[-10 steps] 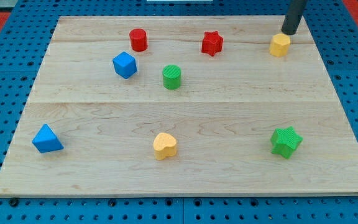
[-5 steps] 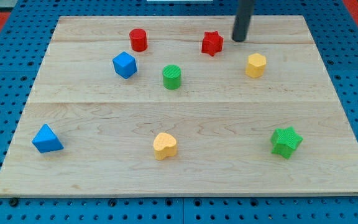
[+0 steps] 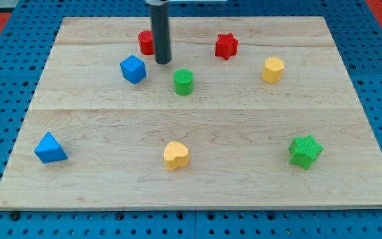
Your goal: Point your arm at the blue triangle
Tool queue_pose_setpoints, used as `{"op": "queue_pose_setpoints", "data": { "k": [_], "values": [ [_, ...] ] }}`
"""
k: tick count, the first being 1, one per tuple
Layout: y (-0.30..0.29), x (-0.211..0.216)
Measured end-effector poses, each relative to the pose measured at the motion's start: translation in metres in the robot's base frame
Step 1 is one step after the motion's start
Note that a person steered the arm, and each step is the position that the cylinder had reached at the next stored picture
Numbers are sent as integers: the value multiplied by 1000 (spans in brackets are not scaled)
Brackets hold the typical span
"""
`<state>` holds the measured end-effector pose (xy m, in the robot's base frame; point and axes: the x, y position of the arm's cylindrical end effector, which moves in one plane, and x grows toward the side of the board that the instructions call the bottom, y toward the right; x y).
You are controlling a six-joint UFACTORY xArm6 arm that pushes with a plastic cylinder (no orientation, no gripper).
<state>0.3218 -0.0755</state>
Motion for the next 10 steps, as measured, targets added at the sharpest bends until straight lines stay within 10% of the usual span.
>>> {"op": "queue_pose_setpoints", "data": {
  "k": [4,8,10],
  "values": [
    [-21,22],
    [-71,271],
    [-137,256]
  ]
}}
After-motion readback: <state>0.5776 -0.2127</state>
